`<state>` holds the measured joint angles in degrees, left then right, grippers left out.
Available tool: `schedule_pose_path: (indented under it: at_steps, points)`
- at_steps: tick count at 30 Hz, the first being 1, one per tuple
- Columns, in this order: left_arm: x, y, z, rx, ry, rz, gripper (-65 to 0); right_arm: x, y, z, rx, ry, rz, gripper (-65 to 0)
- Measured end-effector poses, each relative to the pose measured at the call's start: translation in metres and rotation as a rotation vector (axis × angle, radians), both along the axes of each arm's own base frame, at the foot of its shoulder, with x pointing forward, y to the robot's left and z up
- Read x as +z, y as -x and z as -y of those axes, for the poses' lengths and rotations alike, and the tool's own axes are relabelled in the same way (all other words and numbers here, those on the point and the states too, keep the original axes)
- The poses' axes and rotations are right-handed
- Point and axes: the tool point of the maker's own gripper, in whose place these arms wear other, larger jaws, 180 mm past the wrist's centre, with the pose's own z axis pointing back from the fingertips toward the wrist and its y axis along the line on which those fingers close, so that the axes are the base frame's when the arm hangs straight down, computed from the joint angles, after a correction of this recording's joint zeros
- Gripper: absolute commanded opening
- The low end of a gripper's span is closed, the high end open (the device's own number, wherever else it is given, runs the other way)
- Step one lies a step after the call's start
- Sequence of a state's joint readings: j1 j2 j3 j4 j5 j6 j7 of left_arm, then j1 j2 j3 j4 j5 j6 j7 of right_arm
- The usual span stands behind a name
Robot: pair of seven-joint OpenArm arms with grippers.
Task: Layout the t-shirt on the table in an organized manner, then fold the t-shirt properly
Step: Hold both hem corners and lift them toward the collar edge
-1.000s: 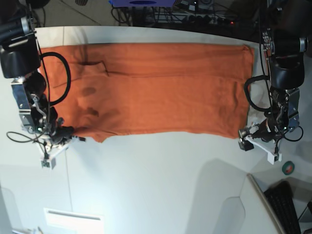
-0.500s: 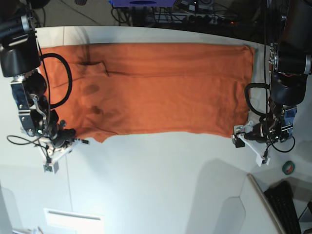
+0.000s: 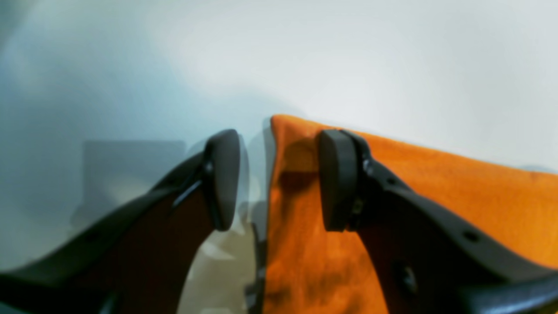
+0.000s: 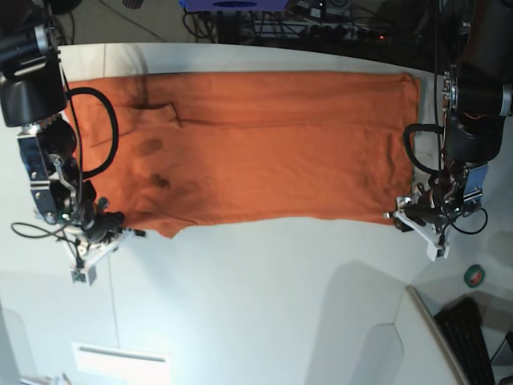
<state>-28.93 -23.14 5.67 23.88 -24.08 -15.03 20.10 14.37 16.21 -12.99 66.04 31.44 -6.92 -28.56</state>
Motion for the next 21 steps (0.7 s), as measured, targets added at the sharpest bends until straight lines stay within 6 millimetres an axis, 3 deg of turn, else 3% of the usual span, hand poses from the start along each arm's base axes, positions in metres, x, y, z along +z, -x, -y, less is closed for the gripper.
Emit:
schedule_pose_path:
  at_steps: [4, 9, 17, 21]
  points:
    - [0.0, 0.0, -0.001, 0.001, -0.002, 0.002, -42.1, 0.0, 0.0, 0.0, 0.0, 0.0, 0.0, -65.0]
    - [0.0, 0.001, -0.001, 0.004, -0.001, -0.001, -65.0, 0.0, 0.0, 0.0, 0.0, -0.001, 0.0, -65.0]
    - [0.003, -0.002, 0.002, -0.012, -0.008, -0.008, -65.0, 0.0, 0.0, 0.0, -0.001, -0.001, 0.002, -65.0]
    - [0.006, 0.002, 0.02, -0.075, -0.009, -0.018, -65.0, 0.002, -0.002, 0.0, -0.001, -0.002, 0.005, -65.0]
